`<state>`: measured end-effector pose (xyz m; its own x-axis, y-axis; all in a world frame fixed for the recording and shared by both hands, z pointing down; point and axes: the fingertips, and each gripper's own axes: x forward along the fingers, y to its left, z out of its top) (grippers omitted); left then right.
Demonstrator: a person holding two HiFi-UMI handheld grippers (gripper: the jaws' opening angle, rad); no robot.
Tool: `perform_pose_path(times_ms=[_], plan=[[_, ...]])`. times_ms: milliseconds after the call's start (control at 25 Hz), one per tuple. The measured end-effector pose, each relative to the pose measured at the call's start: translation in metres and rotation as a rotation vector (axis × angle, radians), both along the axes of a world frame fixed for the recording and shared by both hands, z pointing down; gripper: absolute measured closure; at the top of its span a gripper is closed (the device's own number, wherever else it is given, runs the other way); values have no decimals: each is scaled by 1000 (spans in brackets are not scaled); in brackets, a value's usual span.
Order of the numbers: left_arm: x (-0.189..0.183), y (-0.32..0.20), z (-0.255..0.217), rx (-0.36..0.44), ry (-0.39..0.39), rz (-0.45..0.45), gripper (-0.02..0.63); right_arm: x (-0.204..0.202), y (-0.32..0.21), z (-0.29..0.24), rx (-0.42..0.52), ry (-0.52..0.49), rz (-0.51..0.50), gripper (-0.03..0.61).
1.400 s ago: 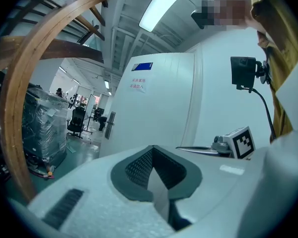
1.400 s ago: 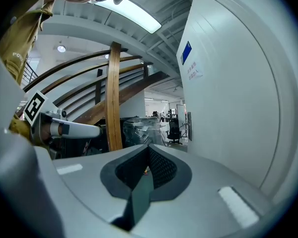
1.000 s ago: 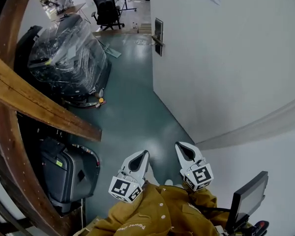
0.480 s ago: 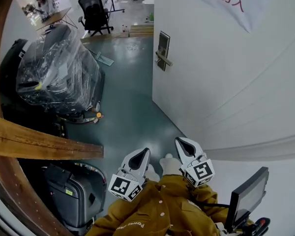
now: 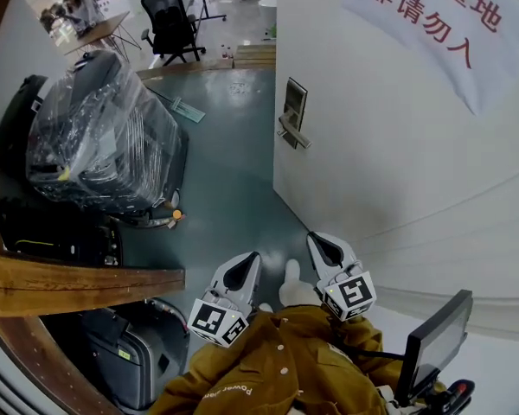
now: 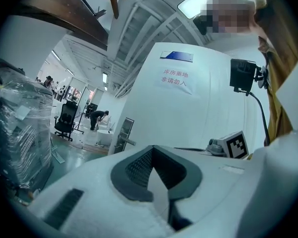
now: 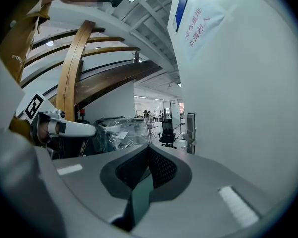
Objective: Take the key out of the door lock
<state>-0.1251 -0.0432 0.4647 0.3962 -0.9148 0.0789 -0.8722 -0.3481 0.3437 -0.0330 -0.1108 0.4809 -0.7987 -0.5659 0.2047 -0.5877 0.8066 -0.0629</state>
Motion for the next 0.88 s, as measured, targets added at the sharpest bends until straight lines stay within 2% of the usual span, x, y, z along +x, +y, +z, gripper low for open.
perform_pose_path(times_ms=[200, 400, 520, 720, 880], plan=[[9, -63, -3, -3, 25, -3, 615, -6, -58, -14, 28, 8, -19, 572], [21, -102, -2, -14, 40, 14, 615, -8, -102, -24, 80, 7, -12, 572], [22, -113, -3, -26, 43, 25, 615, 0, -125, -31, 115, -8, 48, 572], [10, -135, -5, -14, 53, 54, 615, 13, -170, -41, 141, 42, 236, 572], [5, -143, -3, -14, 79, 82, 615, 12, -186, -56, 194, 77, 284, 573]])
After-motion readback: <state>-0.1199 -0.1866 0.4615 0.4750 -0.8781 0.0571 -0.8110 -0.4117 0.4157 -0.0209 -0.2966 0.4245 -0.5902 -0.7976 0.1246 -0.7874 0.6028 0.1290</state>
